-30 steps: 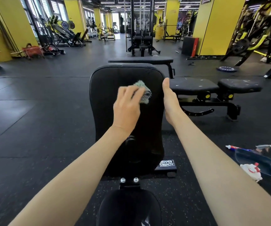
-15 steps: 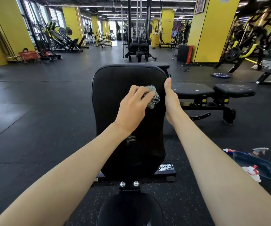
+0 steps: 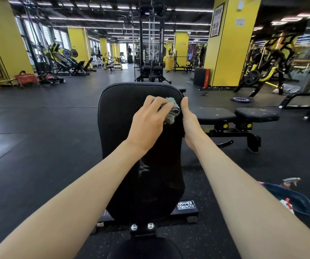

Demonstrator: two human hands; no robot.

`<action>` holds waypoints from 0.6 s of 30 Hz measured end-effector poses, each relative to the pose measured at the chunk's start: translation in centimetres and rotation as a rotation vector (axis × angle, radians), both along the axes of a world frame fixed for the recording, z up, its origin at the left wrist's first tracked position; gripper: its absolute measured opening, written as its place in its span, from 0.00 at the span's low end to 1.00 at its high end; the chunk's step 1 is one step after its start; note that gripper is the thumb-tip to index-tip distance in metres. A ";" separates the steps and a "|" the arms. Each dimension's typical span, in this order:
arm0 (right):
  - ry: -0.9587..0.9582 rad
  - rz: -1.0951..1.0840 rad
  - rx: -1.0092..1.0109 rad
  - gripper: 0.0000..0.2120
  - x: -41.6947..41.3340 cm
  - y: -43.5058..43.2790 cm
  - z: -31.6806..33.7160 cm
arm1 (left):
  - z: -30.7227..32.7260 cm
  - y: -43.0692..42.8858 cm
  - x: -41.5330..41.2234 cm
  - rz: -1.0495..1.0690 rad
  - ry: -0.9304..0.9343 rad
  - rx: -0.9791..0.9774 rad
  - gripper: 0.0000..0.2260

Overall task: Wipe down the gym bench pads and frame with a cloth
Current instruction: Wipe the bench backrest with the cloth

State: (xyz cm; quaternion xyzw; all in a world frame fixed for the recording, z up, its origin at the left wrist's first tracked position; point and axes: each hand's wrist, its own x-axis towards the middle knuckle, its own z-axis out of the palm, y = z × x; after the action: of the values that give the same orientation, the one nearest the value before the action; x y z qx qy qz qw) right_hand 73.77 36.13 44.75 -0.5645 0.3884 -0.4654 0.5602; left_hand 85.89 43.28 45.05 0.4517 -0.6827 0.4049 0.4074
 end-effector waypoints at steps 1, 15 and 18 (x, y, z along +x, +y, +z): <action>-0.002 -0.002 0.008 0.38 0.2 0.3 0.1 | 0.5 0.3 0.1 0.009 0.033 -0.017 0.15; -0.137 0.047 -0.008 0.28 -0.1 0.8 -0.1 | 1.5 0.0 -1.1 0.031 0.090 0.007 0.15; -0.220 0.044 0.070 0.33 -0.1 0.4 -0.5 | 1.5 -0.7 -1.3 0.061 0.101 -0.006 0.16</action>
State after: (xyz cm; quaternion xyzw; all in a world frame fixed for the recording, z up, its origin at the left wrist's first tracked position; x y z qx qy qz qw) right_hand 73.72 36.54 44.23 -0.4984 0.3279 -0.4985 0.6290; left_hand 84.60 42.63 46.60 0.4909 -0.6459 0.3957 0.4304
